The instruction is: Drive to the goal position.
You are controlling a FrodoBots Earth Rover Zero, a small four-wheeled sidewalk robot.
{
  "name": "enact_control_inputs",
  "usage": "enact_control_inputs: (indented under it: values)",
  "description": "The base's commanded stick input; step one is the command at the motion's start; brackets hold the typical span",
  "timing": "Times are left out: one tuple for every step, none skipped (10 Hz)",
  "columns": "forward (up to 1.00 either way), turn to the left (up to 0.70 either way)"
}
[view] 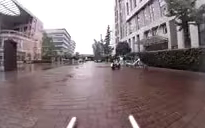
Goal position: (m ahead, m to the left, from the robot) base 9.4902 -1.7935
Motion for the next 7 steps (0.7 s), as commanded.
enact_control_inputs:
  values:
    - [0.70, 0.00]
    - [0.70, 0.00]
    - [0.70, 0.00]
    - [0.70, 0.00]
    - [0.70, 0.00]
    - [0.70, 0.00]
    - [0.70, 0.00]
